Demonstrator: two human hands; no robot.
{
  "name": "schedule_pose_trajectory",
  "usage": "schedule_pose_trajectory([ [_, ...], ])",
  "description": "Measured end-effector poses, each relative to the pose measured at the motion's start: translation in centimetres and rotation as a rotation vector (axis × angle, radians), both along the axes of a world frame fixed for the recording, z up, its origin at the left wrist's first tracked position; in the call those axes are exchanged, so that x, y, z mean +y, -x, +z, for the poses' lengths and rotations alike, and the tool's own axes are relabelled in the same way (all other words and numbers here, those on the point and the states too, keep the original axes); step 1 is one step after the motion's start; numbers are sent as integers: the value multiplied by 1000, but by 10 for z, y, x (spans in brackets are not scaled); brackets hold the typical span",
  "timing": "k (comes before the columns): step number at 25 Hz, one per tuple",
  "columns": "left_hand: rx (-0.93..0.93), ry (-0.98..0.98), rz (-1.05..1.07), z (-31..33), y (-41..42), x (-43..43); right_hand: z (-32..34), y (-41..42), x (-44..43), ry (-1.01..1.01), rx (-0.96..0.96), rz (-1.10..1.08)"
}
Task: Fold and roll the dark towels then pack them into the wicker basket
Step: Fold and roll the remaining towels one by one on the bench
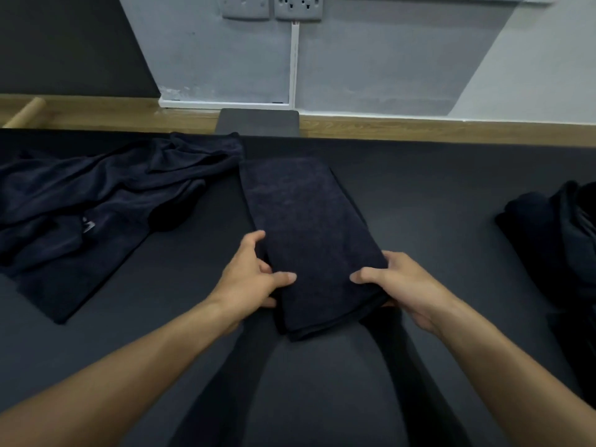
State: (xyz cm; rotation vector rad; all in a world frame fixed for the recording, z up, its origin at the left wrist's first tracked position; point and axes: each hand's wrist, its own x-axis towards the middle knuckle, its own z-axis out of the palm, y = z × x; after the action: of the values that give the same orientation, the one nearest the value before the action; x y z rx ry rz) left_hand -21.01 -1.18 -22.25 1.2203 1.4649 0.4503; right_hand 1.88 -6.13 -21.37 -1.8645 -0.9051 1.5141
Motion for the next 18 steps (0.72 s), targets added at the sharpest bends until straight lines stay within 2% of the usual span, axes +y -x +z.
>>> schedule_pose_trajectory([
  [2, -247, 156, 115, 3, 4, -19, -4, 1, -12, -42, 130, -101],
  [3, -282, 188, 138, 1, 4, -26, -6, 0, -16, -80, 147, -160],
  [5, -278, 202, 125, -4, -4, -38, -12, -8, -21, -179, 156, -217],
  [8, -216, 171, 143, -4, -12, -45, -11, -12, -26, -317, 135, -119],
  [11, -141, -54, 182, 1, 0, -43, -10, -15, -31, -295, 176, -11],
  [14, -60, -388, 17, 7, 21, -48, -6, -17, -37, -251, 310, 195],
  [16, 4, -565, -93, 11, 35, -51, -6, -18, -36, -262, 254, 263],
  [18, 25, -640, -203, 15, 46, -52, -6, -13, -33, -267, 132, 300],
])
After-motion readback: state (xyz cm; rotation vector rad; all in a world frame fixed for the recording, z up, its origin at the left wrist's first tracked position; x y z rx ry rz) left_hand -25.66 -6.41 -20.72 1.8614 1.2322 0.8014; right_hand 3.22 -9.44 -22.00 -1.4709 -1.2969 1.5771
